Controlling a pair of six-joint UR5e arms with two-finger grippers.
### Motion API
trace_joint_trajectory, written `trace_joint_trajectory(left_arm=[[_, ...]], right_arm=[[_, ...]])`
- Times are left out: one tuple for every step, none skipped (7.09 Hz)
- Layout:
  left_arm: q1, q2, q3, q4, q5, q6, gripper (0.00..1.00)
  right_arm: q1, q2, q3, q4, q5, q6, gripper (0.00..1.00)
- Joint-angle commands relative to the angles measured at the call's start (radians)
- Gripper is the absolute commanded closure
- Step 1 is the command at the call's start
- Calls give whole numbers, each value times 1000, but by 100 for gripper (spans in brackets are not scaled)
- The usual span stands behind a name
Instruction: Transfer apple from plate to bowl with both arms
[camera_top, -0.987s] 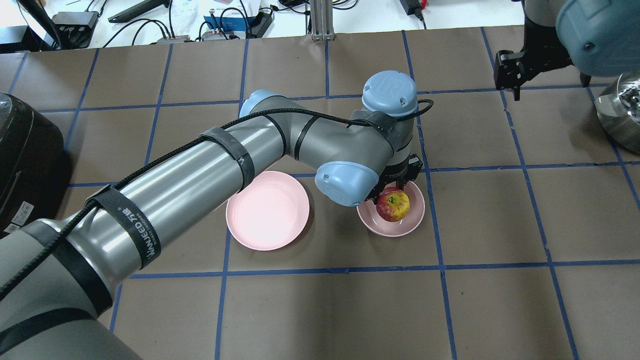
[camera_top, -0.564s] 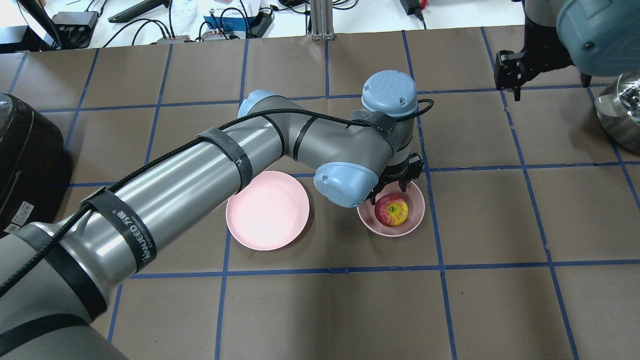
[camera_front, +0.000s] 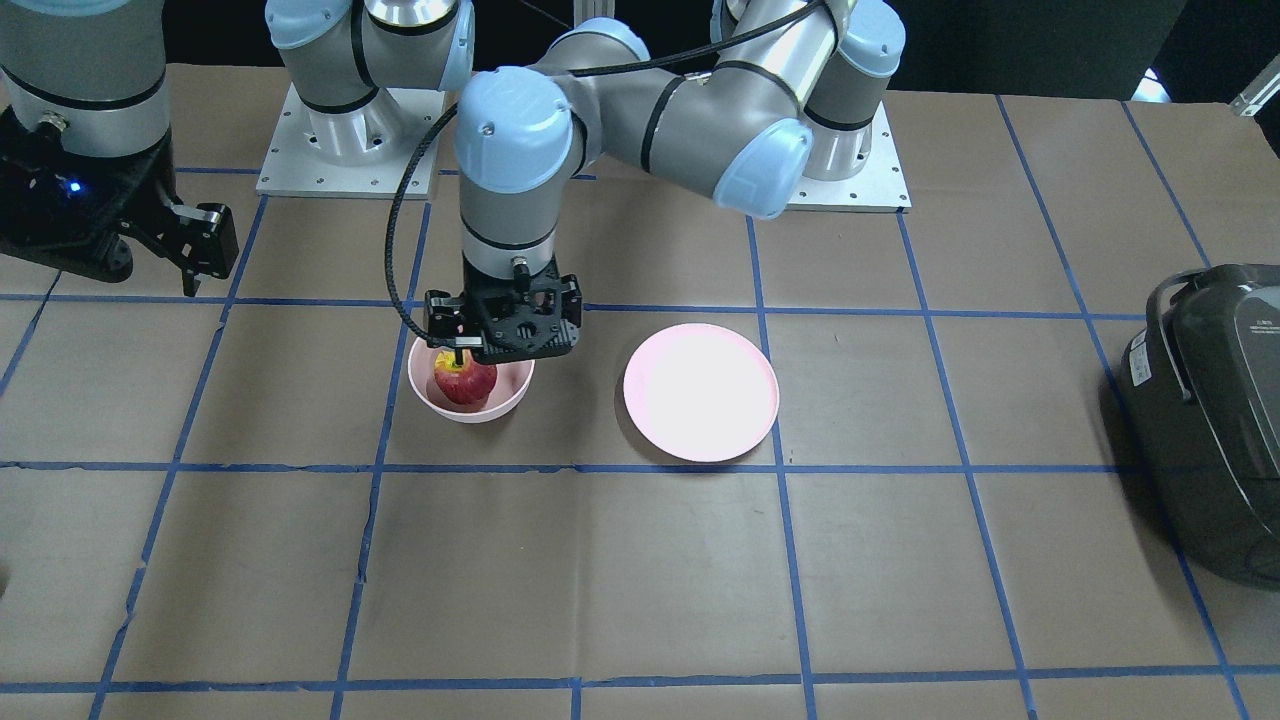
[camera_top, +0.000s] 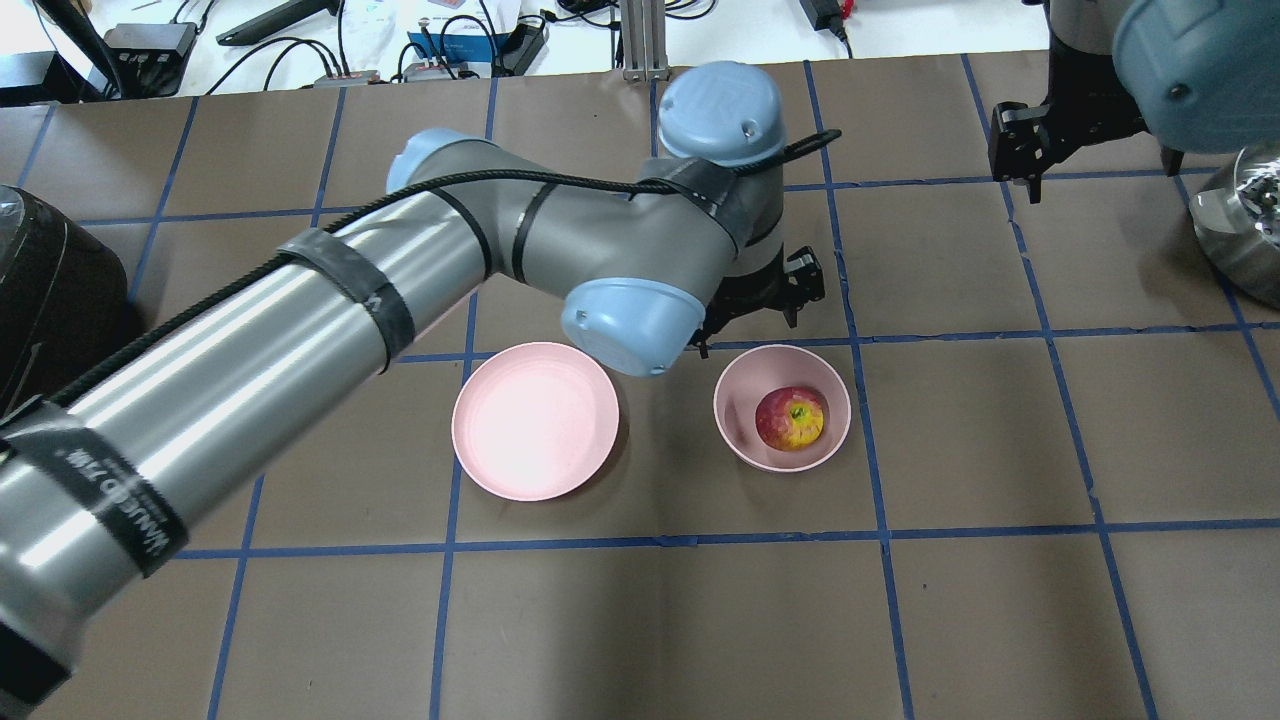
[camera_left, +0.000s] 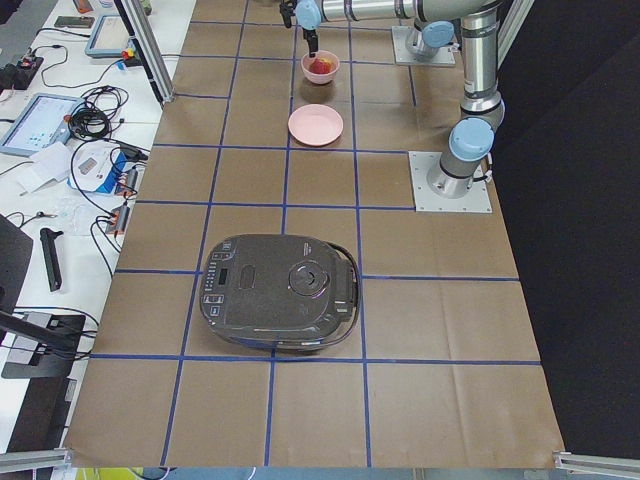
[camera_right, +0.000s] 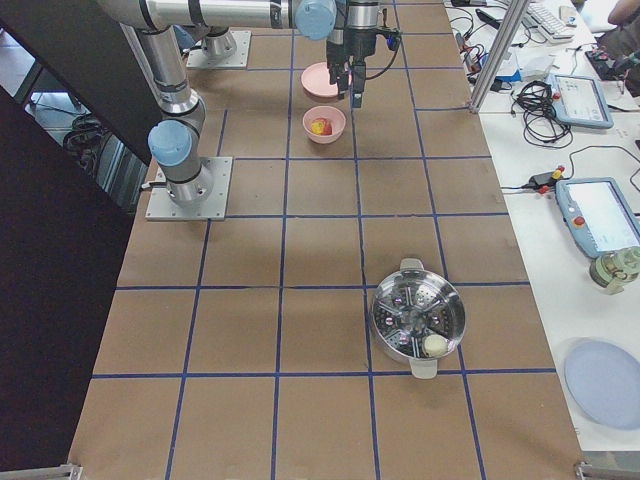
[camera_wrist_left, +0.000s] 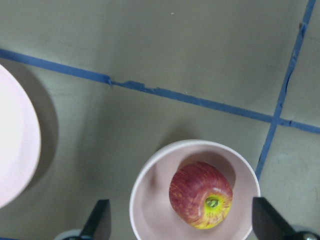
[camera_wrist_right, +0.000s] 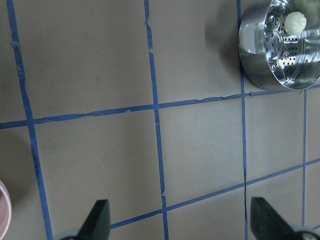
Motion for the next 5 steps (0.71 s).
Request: trace_joint_trajectory(left_arm=[[133, 142, -4, -155, 0, 238, 0], [178, 174, -2, -183, 0, 276, 0], [198, 187, -2, -183, 0, 285, 0], [215, 201, -2, -184, 1, 339, 0], [249, 219, -2, -210, 0, 373, 0]], right_arm=[[2, 0, 0, -2, 1, 2, 0], [2, 0, 0, -5, 4, 2, 0], [5, -1, 0, -6, 12, 11, 0], [5, -8, 0, -11, 16, 12, 0], [5, -6, 0, -24, 56, 15, 1]])
